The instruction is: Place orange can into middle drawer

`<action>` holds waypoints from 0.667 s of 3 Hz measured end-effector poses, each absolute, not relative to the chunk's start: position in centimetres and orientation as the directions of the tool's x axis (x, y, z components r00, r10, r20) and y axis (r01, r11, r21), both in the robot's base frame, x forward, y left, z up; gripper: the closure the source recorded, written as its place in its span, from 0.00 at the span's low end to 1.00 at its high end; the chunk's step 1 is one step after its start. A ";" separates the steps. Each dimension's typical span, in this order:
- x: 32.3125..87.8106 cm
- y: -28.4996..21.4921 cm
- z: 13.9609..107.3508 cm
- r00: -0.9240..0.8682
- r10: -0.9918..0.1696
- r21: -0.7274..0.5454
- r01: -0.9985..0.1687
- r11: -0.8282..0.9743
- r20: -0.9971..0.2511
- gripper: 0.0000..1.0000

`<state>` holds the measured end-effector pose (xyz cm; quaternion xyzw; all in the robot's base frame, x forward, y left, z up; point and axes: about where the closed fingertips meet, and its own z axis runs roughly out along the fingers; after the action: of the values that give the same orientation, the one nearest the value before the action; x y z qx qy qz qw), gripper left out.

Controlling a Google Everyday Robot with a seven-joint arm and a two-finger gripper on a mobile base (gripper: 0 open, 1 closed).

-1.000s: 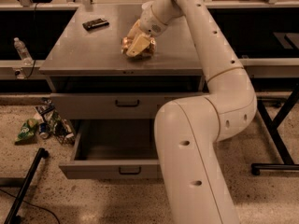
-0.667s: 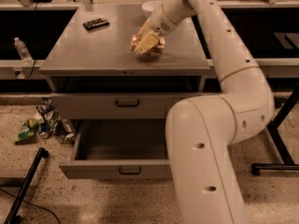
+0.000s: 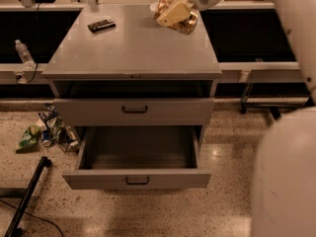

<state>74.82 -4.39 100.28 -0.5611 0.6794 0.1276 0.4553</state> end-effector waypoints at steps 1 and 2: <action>71.1 -6.3 103.5 0.118 -0.562 -0.392 -0.831 0.396 -0.819 1.00; 67.8 -6.1 101.2 0.174 -0.508 -0.405 -0.827 0.389 -0.844 1.00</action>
Offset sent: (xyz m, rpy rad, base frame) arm -0.1603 0.0812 -0.2177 0.1413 0.1509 0.2507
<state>67.78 -6.14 101.21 -0.5331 0.6260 0.1452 0.5503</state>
